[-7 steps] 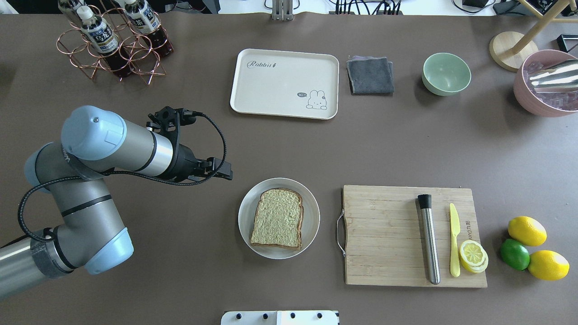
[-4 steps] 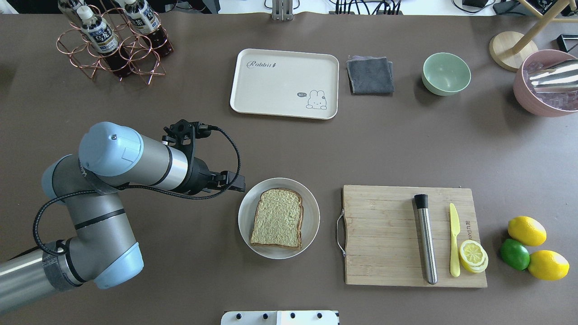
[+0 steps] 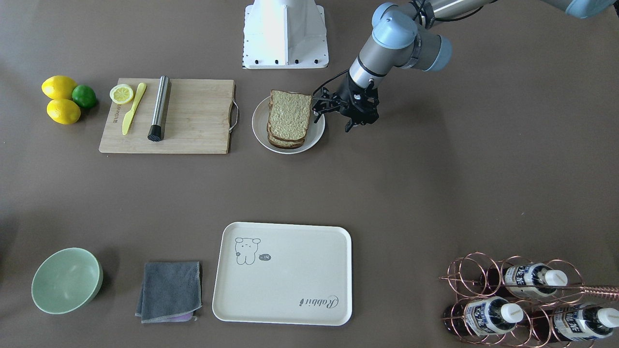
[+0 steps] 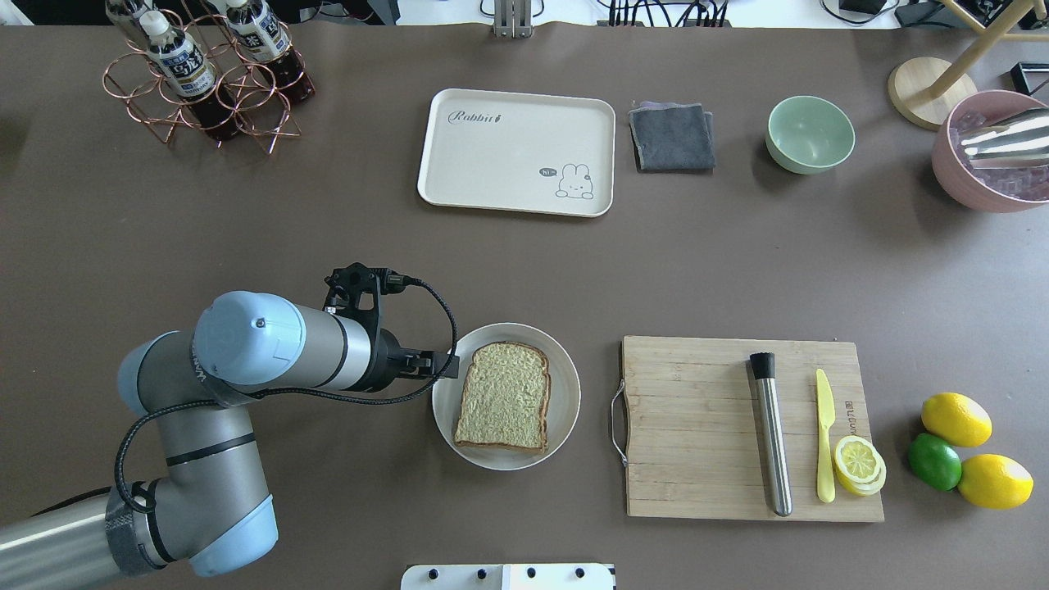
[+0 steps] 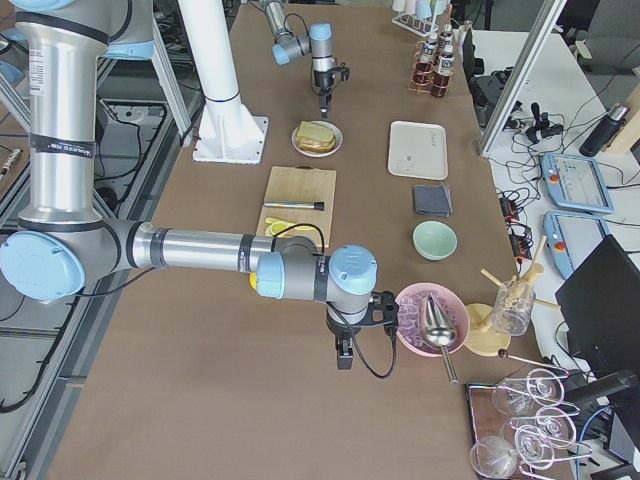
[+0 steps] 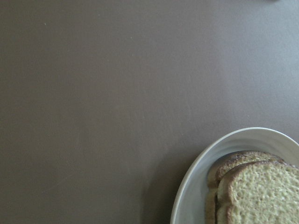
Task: Make sandwich and place on tray
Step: 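Lower the left gripper to the white plate rim and grasp it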
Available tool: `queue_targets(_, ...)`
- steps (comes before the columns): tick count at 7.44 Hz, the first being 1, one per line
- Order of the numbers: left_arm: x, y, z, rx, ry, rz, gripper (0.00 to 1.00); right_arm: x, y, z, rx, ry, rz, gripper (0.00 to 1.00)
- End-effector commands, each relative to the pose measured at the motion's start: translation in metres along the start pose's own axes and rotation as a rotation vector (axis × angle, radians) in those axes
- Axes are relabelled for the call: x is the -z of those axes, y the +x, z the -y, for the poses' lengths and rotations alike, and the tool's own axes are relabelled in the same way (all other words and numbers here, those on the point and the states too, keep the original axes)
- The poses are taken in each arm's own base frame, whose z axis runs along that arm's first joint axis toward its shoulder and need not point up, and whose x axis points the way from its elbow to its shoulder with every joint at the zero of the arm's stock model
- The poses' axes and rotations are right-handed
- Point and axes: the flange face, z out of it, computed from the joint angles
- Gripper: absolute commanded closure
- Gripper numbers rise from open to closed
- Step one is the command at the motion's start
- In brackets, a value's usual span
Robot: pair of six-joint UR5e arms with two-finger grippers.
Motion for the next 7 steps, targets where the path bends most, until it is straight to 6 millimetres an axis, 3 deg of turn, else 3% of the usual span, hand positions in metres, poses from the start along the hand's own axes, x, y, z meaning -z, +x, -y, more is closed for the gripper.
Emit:
queue_targets(1,-0.011,0.004,-0.011,-0.013,0.017,0.008,0.08,0.001,0.001,0.0,0.0,0.003,0.0,0.0)
queue_targets(2,-0.009,0.003,-0.012,-0.019,0.011,0.006,0.38,0.0,0.001,0.0,0.001,0.002,0.0,0.0)
queue_targets(3,-0.009,0.002,-0.012,-0.019,0.011,0.006,0.5,0.0,0.001,-0.001,0.001,0.002,0.0,0.0)
queue_targets(6,-0.01,0.009,-0.015,-0.023,0.007,-0.002,0.52,0.0,0.001,-0.001,0.001,0.002,0.0,0.0)
queue_targets(7,-0.014,0.012,-0.025,-0.029,-0.009,-0.004,0.52,0.0,0.002,-0.002,-0.001,0.001,0.0,0.0)
